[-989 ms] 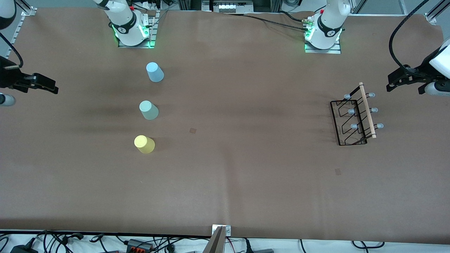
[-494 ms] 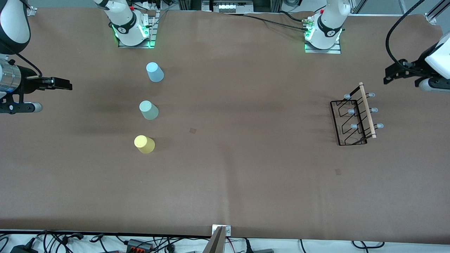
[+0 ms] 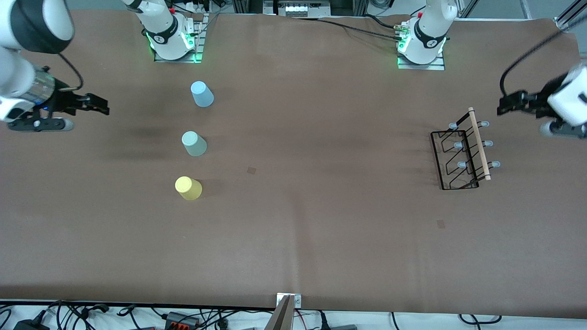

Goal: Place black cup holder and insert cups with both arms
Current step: 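Reach the right gripper to the mint cup while the left gripper reaches the rack handle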

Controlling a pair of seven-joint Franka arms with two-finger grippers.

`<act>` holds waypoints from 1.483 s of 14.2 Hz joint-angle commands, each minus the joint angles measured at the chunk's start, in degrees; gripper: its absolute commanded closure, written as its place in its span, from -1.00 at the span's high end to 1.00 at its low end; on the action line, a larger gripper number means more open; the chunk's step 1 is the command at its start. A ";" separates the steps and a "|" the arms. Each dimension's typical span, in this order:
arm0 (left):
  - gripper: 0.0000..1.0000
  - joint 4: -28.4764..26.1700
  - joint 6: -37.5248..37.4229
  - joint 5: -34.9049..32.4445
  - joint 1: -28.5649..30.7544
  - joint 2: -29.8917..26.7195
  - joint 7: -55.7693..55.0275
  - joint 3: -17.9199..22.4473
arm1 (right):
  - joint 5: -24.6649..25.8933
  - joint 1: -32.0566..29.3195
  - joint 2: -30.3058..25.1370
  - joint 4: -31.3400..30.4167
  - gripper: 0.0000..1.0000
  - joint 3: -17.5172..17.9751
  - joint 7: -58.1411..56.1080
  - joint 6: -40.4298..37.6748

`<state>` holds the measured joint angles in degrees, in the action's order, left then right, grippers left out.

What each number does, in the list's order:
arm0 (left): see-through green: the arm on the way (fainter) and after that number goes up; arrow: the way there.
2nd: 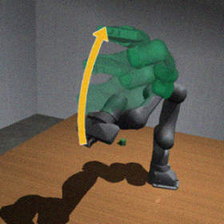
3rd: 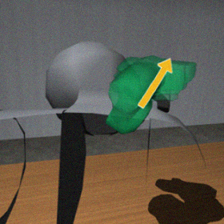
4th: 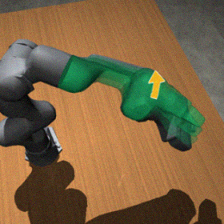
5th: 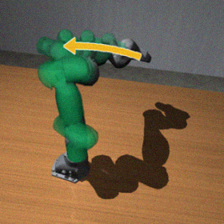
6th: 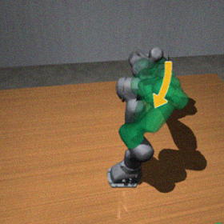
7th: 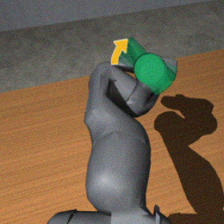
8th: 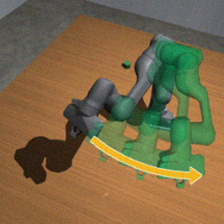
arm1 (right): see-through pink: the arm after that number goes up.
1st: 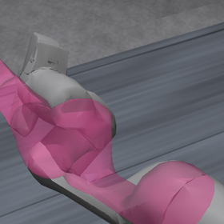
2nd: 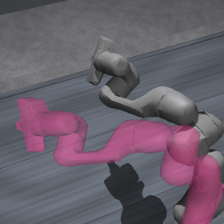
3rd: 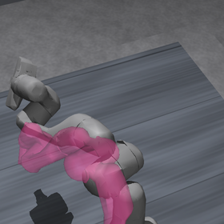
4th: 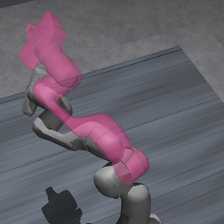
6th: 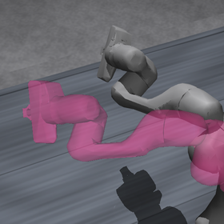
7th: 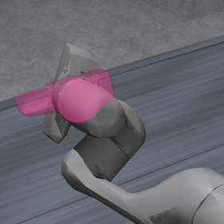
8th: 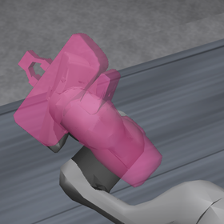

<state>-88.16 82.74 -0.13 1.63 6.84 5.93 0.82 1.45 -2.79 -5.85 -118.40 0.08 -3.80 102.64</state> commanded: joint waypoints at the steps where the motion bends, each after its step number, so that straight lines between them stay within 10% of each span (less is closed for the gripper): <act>1: 1.00 4.32 -1.01 -1.27 2.50 5.02 2.51 0.15 | -0.39 1.29 -1.97 -6.48 1.00 0.09 2.73 6.32; 4: 1.00 -3.29 10.46 -1.45 6.01 4.07 2.59 -0.11 | -0.39 6.38 1.18 -8.51 1.00 0.09 9.49 11.52; 10: 1.00 -38.35 47.64 -2.15 6.28 -7.52 2.24 -0.55 | -0.39 11.31 8.04 -8.51 1.00 0.09 14.59 21.96; 15: 1.00 -45.41 53.74 -2.15 6.37 -8.24 2.51 -0.64 | -0.31 15.27 13.05 -8.69 1.00 0.09 18.39 30.50; 21: 0.18 -47.19 53.49 -2.15 6.29 -7.72 2.42 -0.64 | -0.39 16.06 14.82 -8.86 1.00 0.18 18.65 31.83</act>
<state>-134.27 135.54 -0.91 7.86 0.14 7.90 0.33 1.38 12.32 8.89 -126.95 0.62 14.11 133.58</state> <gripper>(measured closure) 0.322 0.000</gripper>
